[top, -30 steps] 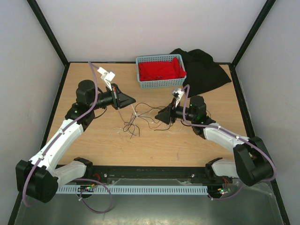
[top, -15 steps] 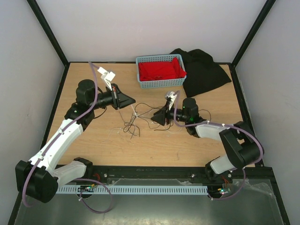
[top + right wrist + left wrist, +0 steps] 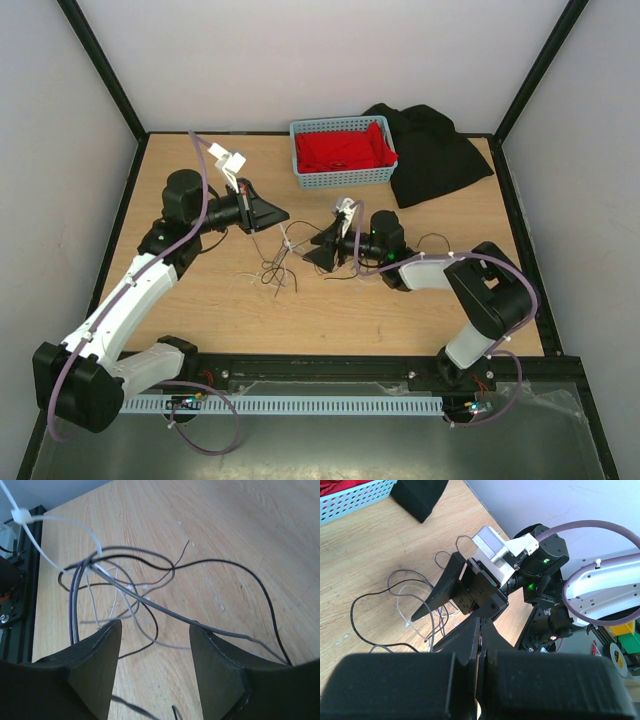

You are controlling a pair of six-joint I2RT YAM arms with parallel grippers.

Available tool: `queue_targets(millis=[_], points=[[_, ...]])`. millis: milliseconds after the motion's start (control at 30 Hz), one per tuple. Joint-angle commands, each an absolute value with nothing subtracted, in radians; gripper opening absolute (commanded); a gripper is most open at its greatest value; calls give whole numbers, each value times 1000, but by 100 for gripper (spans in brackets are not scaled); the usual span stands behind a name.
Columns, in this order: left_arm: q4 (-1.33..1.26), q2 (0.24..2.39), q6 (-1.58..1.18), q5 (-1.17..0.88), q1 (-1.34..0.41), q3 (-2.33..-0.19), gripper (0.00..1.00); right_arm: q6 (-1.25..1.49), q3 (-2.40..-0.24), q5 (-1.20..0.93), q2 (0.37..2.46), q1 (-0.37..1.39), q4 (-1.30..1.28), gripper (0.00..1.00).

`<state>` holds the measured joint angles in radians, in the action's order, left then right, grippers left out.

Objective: Zip-tie the wires
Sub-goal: Adjust the cable at the center of the board.

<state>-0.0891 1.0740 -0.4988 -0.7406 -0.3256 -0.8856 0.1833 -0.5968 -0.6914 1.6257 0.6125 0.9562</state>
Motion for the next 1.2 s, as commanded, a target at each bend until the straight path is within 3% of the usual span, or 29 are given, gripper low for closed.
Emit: queue_targets(millis=[0,100,200,500,900,1167], points=[[-102,1067,-509,-757,-319,-913,0,183,-649,-661,1655,634,1050,67],[-103,1068,-512,-758,-320,-913,0,189,-667,-663,1680,641,1065,67],[-103,1068,-512,-757,-321,-916,0,197,-684,-677,1701,652,1070,60],[-28,1060,-504,-703,-286,-914,0,174,-687,-680,1618,648,892,2],[41,1023,-469,-718,-224,-909,0,137,-674,-617,1384,557,454,0],[48,1014,-469,-712,-220,-899,0,164,-704,-696,1336,532,380,0]])
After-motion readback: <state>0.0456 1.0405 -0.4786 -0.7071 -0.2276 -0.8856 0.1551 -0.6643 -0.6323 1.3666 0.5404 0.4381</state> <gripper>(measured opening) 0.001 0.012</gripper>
